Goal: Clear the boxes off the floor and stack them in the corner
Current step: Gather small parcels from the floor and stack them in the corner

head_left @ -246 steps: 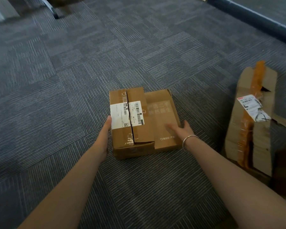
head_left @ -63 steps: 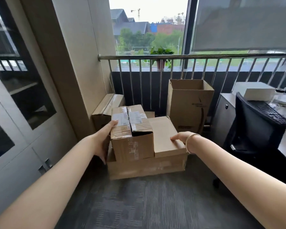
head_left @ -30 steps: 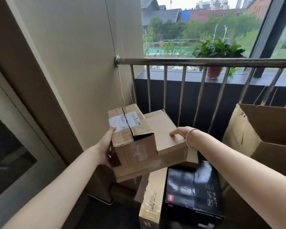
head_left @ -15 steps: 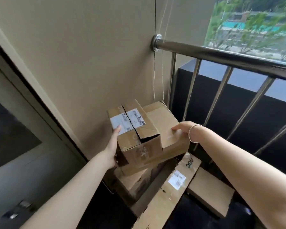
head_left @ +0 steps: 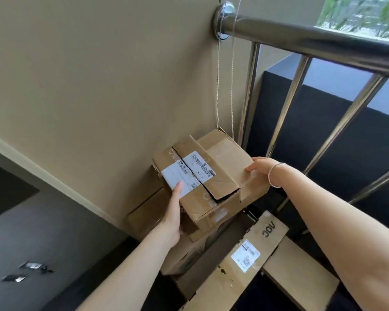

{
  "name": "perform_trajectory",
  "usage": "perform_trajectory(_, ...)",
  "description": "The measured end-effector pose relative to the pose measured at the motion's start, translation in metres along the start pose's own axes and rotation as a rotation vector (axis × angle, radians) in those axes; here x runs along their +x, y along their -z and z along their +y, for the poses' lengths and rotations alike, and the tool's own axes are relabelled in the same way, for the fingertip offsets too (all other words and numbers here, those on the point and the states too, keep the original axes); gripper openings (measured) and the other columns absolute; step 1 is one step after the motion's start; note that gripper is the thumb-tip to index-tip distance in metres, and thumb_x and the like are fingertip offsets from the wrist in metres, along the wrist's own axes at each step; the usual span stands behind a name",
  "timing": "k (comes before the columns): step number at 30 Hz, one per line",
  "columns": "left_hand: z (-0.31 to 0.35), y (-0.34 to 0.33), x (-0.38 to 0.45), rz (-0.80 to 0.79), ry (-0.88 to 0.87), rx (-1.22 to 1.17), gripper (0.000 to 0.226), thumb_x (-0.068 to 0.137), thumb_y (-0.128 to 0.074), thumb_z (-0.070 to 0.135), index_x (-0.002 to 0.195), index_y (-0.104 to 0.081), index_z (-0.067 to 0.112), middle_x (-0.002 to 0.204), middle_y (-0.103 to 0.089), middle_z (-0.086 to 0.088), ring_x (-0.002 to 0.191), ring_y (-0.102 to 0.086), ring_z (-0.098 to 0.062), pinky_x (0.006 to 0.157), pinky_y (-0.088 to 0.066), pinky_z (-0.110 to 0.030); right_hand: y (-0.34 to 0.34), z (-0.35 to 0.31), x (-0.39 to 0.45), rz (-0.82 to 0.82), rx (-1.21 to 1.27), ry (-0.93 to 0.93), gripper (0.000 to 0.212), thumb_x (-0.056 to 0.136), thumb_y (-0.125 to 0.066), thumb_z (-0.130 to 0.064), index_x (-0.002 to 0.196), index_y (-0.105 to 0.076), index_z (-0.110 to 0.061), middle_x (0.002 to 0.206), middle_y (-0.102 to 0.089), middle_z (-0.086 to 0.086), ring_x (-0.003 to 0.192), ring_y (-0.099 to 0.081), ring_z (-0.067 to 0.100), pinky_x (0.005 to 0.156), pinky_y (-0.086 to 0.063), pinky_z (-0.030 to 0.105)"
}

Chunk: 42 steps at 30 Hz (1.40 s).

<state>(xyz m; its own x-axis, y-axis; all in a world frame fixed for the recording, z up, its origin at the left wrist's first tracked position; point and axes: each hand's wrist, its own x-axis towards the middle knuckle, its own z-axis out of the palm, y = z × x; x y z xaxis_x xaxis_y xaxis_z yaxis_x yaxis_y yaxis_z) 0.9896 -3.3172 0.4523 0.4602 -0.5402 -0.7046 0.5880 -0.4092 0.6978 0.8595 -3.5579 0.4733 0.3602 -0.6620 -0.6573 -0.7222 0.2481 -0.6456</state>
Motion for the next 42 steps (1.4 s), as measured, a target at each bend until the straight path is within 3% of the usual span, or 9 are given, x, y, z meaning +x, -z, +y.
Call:
perform_trajectory(6,-0.022,-0.013,0.027,-0.012,-0.037,-0.057,0.086,0.06,-0.05,0.091,0.132,-0.05,0.043,0.128,-0.061,-0.003,0.12,-0.055,-0.028,0.108,-0.038,-0.055,0.003,0.004,0.034,-0.008,-0.065,0.052,0.043,0.09,-0.061,-0.017,0.132,-0.053,-0.02,0.12,-0.052,0.011,0.099,-0.048,0.026,0.085,-0.04,0.036)
perform_trajectory(12,-0.035,-0.026,0.052,-0.041,-0.061,-0.129,0.074,0.074,-0.044,0.081,0.136,-0.045,0.041,0.128,-0.06,-0.003,0.119,-0.055,-0.028,0.108,-0.038,-0.054,-0.009,0.024,0.068,0.107,0.047,0.132,0.055,0.085,-0.069,-0.019,0.137,-0.05,-0.022,0.123,-0.053,0.005,0.103,-0.049,0.024,0.086,-0.044,0.038)
perform_trajectory(16,-0.043,-0.034,0.067,-0.037,-0.056,-0.125,0.067,0.078,-0.04,0.079,0.134,-0.042,0.043,0.131,-0.056,-0.002,0.121,-0.052,-0.026,0.111,-0.034,-0.053,-0.016,0.038,0.087,0.21,0.2,0.153,0.058,0.081,-0.073,-0.02,0.135,-0.053,-0.021,0.129,-0.056,0.004,0.113,-0.053,0.026,0.097,-0.048,0.045)
perform_trajectory(21,-0.047,-0.039,0.084,-0.031,-0.051,-0.113,0.084,0.064,-0.046,0.089,0.136,-0.043,0.045,0.132,-0.056,-0.002,0.122,-0.053,-0.028,0.109,-0.035,-0.055,-0.019,0.051,0.1,0.285,0.308,0.161,0.058,0.08,-0.075,-0.023,0.134,-0.054,-0.02,0.133,-0.055,0.004,0.122,-0.05,0.026,0.103,-0.043,0.046)
perform_trajectory(26,-0.047,-0.047,0.091,0.021,-0.079,-0.15,0.075,0.071,-0.044,0.086,0.133,-0.05,0.042,0.125,-0.063,-0.002,0.116,-0.059,-0.027,0.105,-0.042,-0.053,-0.033,0.065,0.1,0.401,0.455,0.141,0.068,0.08,-0.075,-0.029,0.14,-0.046,-0.017,0.14,-0.049,0.005,0.128,-0.046,0.026,0.104,-0.04,0.044)
perform_trajectory(30,-0.048,-0.053,0.093,0.141,-0.107,-0.157,0.099,0.048,-0.048,0.097,0.132,-0.049,0.045,0.126,-0.061,0.002,0.114,-0.059,-0.022,0.105,-0.043,-0.049,-0.056,0.079,0.091,0.528,0.553,0.153,0.081,0.08,-0.075,-0.027,0.147,-0.031,-0.017,0.15,-0.033,0.005,0.135,-0.037,0.024,0.109,-0.034,0.043)
perform_trajectory(34,-0.045,-0.058,0.097,0.309,-0.08,-0.244,0.119,0.035,-0.054,0.098,0.138,-0.04,0.039,0.138,-0.048,-0.001,0.121,-0.052,-0.024,0.104,-0.043,-0.047,-0.071,0.089,0.082,0.643,0.404,0.019,0.078,0.078,-0.073,-0.04,0.138,-0.033,-0.012,0.136,-0.039,0.011,0.117,-0.048,0.027,0.09,-0.045,0.038)
perform_trajectory(38,-0.037,-0.063,0.102,0.412,-0.061,-0.193,0.108,0.061,-0.054,0.086,0.148,-0.032,0.026,0.156,-0.024,-0.002,0.138,-0.033,-0.029,0.113,-0.032,-0.052,-0.072,0.078,0.088,0.55,0.536,-0.069,0.071,0.078,-0.072,-0.043,0.129,-0.033,-0.013,0.123,-0.051,0.014,0.104,-0.059,0.033,0.085,-0.055,0.047)
perform_trajectory(42,-0.024,-0.06,0.109,0.413,-0.104,-0.158,0.095,0.069,-0.051,0.083,0.144,-0.039,0.027,0.151,-0.032,-0.002,0.133,-0.04,-0.027,0.111,-0.034,-0.051,-0.064,0.062,0.097,0.476,0.554,-0.062,0.061,0.078,-0.074,-0.036,0.125,-0.041,-0.015,0.118,-0.055,0.012,0.096,-0.064,0.032,0.068,-0.061,0.04)
